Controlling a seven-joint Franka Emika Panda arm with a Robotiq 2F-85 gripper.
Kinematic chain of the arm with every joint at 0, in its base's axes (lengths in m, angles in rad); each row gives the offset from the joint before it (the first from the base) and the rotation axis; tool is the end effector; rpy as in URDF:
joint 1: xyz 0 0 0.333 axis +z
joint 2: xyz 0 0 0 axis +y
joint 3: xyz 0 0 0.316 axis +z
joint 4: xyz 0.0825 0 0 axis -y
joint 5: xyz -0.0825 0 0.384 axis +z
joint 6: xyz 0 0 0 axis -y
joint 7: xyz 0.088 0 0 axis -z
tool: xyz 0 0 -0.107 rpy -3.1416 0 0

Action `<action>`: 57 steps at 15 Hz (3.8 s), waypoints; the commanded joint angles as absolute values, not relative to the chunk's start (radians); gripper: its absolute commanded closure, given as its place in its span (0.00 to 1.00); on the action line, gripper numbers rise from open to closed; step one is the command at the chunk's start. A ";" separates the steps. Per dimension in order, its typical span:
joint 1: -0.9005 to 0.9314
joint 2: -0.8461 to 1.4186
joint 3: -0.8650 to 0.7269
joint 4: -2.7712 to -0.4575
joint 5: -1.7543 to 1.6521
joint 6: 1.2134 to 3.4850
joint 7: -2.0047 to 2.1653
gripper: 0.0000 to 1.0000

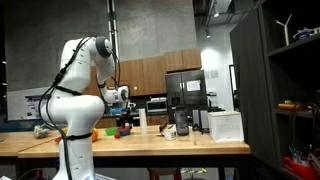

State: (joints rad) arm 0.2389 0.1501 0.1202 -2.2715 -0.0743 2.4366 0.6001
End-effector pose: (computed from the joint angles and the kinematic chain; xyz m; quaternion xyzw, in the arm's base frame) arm 0.4997 0.1874 0.2937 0.9955 -0.0930 0.0144 0.0098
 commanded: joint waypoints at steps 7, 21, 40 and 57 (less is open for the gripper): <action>0.237 0.140 0.115 -2.282 -0.092 2.469 0.692 0.69; 0.249 0.157 0.121 -2.265 -0.102 2.479 0.689 0.95; 0.263 0.171 0.140 -2.189 -0.110 2.445 0.648 0.99; 0.260 0.207 0.146 -2.128 -0.119 2.343 0.566 0.99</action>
State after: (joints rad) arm 0.2650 0.1783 0.1432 -2.1403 -0.1291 2.3382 0.5940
